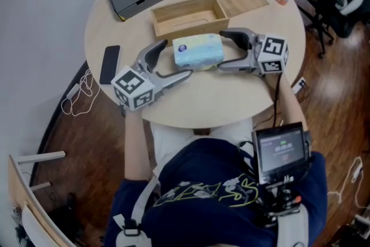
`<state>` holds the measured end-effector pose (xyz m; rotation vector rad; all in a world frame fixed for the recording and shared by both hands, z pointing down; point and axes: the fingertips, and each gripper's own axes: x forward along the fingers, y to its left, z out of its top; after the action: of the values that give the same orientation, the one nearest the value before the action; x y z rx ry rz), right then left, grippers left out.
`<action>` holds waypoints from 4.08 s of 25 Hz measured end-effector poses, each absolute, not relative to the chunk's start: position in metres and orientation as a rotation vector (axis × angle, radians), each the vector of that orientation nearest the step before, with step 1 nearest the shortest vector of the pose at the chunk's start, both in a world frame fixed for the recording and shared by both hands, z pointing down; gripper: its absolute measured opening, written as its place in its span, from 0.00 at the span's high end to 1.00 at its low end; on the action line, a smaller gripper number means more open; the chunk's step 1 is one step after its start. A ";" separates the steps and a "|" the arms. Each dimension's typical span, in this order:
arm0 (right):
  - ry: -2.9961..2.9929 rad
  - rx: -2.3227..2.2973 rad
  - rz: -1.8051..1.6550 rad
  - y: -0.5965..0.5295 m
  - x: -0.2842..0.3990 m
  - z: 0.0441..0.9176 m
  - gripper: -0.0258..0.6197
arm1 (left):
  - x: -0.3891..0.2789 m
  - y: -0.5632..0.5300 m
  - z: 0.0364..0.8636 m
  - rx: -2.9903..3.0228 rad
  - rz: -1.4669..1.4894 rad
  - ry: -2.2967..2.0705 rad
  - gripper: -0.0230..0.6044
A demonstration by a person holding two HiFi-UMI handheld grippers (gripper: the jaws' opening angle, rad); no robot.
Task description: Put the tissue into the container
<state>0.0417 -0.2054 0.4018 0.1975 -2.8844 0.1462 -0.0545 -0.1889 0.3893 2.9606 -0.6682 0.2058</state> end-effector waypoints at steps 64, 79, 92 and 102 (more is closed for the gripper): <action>-3.178 0.366 0.237 -0.221 0.002 0.299 0.96 | -0.057 -0.216 0.289 3.086 -0.030 -0.718 0.96; -3.048 0.221 0.238 -0.176 -0.010 0.378 0.96 | -0.022 -0.175 0.363 2.965 -0.025 -0.525 0.96; -2.977 0.230 0.106 -0.173 -0.014 0.396 0.96 | -0.023 -0.182 0.395 2.955 0.198 -0.668 0.96; -2.978 0.241 0.104 -0.171 -0.012 0.397 0.96 | -0.023 -0.181 0.394 2.959 0.202 -0.667 0.96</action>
<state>-0.0118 -0.1712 0.3972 0.2412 -2.9777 0.1040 -0.0229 -0.1813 0.3945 2.9590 -0.6666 0.2019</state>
